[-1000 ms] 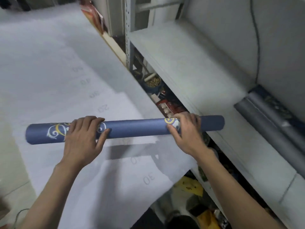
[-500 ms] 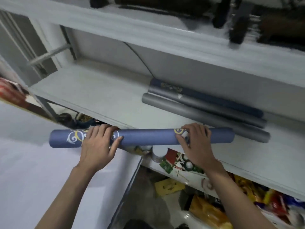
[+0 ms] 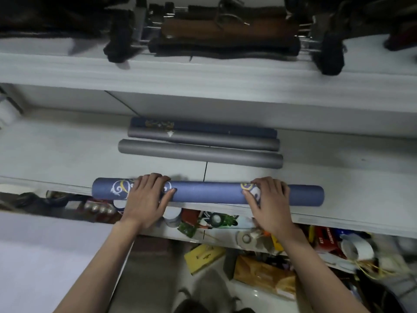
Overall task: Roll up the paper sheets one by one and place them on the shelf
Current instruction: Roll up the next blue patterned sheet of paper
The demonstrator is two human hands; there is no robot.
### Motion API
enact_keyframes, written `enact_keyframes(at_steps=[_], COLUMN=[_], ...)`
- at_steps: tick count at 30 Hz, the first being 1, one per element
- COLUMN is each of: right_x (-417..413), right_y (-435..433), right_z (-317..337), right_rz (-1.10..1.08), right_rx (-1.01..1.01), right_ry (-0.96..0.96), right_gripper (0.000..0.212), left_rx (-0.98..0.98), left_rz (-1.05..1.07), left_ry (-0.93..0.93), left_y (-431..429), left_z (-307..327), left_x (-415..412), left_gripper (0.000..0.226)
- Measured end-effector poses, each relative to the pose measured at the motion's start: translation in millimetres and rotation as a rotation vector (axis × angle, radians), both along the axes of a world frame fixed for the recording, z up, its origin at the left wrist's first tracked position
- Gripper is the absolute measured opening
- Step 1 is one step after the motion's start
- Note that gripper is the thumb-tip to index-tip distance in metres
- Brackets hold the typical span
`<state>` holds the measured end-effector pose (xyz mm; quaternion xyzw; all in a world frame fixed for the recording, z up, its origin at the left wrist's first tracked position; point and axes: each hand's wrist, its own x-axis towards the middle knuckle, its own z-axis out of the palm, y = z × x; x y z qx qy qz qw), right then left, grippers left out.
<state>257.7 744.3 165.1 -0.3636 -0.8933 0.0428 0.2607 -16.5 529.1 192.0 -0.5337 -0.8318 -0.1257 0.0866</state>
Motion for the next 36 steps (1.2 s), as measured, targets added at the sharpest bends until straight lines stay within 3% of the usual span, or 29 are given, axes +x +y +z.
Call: enact_keyframes(at_steps=[18, 22, 26, 32, 36], right_x=[-103.7, -120.2, -109.2, -111.1, -117.5], right_y=[-5.7, -6.4, -24.3, -22.7, 8.1], right_z=[-46.5, -39.3, -42.1, -46.1, -44.3], right_rz=[-0.068, -0.344, -0.614, -0.556, -0.546], right_rx=[-0.053, -0.056, -0.222, -0.385, -0.425], right_ry=[-0.081, -0.113, -0.152, -0.136, -0.114], right_gripper=[0.049, 0.047, 0.059, 0.069, 0.07], left_rx=[0.009, 0.081, 0.11, 0.196, 0.138], left_rz=[-0.05, 0.211, 0.45, 0.288, 0.236], left_ry=[-0.034, 0.039, -0.11, -0.275, -0.303], left_y=[15.3, 32.6, 23.7, 31.6, 60.5], left_z=[-53.7, -60.0, -71.6, -79.8, -75.1], left_x=[-114.1, -112.3, -94.8, -100.6, -113.8], left_gripper=[0.056, 0.055, 0.057, 0.063, 0.062])
